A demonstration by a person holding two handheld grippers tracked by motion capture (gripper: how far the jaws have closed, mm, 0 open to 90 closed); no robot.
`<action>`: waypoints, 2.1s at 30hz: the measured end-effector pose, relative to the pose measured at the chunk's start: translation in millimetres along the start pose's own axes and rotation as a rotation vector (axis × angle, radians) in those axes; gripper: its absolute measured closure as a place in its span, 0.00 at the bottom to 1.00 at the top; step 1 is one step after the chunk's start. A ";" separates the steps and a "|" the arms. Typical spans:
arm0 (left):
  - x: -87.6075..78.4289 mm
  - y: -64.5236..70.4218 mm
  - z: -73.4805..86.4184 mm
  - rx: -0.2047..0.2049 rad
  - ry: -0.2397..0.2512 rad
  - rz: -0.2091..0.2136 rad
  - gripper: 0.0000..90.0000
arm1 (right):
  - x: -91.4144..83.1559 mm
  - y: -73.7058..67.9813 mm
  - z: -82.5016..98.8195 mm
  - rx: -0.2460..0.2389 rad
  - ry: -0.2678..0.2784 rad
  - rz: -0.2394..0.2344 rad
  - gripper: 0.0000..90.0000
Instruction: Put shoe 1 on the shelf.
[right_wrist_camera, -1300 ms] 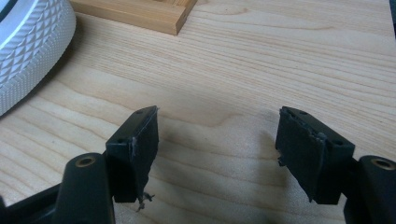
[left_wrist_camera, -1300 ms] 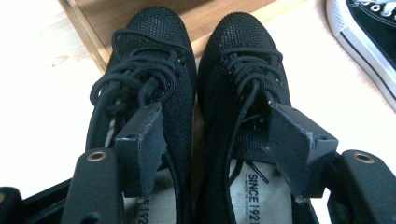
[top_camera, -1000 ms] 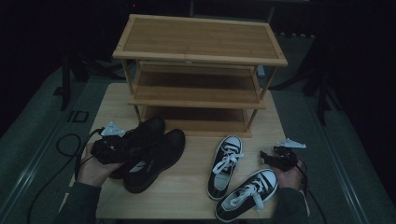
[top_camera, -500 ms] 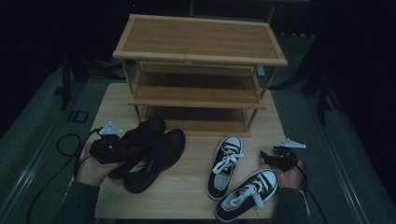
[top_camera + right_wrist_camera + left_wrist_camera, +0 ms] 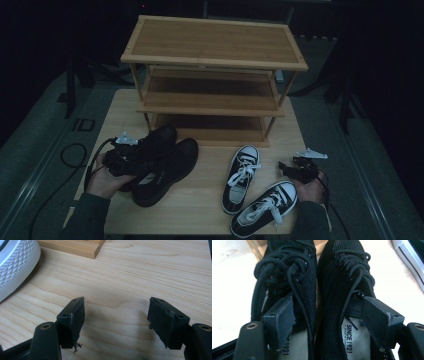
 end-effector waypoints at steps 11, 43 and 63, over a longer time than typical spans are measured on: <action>13.7 6.2 -2.9 0.017 -0.038 0.014 0.43 | 0.0 0.1 0.0 -0.001 0.000 0.000 0.33; 20.8 6.8 -9.1 0.046 -0.021 -0.079 0.95 | 0.0 0.1 0.0 0.000 0.000 0.000 0.33; 15.5 12.7 -27.3 0.065 0.018 -0.062 0.95 | 0.0 0.1 -0.1 0.001 0.001 -0.001 0.33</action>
Point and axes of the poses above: each handheld gripper's, and its own axes: x roughly forward along the jaws, z roughly out of its underside, y roughly to its right, the point moved 9 cm from there along x, roughly forward along the jaws, and after that the axes turned 10 degrees about -z, right-handed, at the moved point
